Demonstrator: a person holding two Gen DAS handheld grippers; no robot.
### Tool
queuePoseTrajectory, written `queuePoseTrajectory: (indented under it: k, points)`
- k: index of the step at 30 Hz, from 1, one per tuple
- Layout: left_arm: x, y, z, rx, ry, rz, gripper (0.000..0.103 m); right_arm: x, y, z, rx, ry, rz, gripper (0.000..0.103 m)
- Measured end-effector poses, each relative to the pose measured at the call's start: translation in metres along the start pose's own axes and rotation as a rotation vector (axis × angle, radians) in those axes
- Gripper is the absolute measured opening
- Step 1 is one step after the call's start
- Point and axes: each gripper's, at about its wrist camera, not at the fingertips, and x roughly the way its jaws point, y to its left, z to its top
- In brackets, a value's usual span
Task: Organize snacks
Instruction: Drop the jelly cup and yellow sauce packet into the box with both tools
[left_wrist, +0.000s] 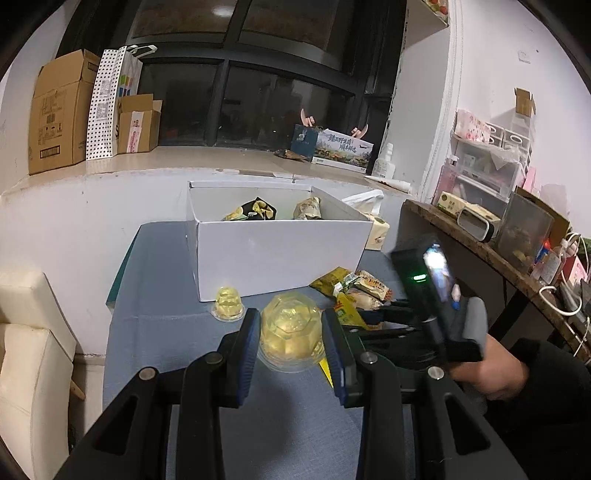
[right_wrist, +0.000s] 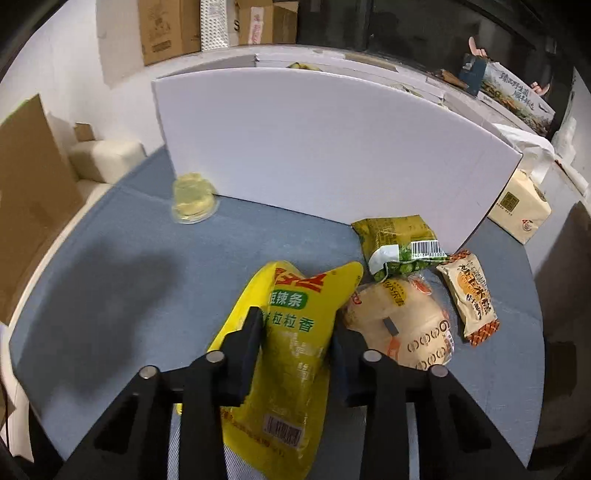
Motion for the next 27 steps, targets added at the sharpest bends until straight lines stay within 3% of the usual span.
queuePoseTrajectory:
  k: [3, 7, 14, 21, 27]
  points:
    - [0.001, 0.002, 0.003, -0.01, -0.005, -0.015, 0.038, -0.03, -0.012, -0.007, 0.084, -0.073, 0.125, 0.029]
    - [0.008, -0.001, 0.019, -0.006, -0.019, -0.047, 0.038, -0.078, -0.029, -0.007, 0.129, -0.191, 0.194, 0.029]
    - [0.047, -0.002, 0.094, 0.033, -0.071, -0.064, 0.038, -0.12, -0.07, 0.05, 0.18, -0.324, 0.194, 0.028]
    - [0.122, 0.025, 0.168, 0.01, -0.023, -0.012, 0.038, -0.086, -0.113, 0.145, 0.214, -0.295, 0.173, 0.028]
    - [0.17, 0.05, 0.185, -0.014, 0.041, 0.036, 0.038, -0.035, -0.118, 0.201, 0.2, -0.219, 0.109, 0.028]
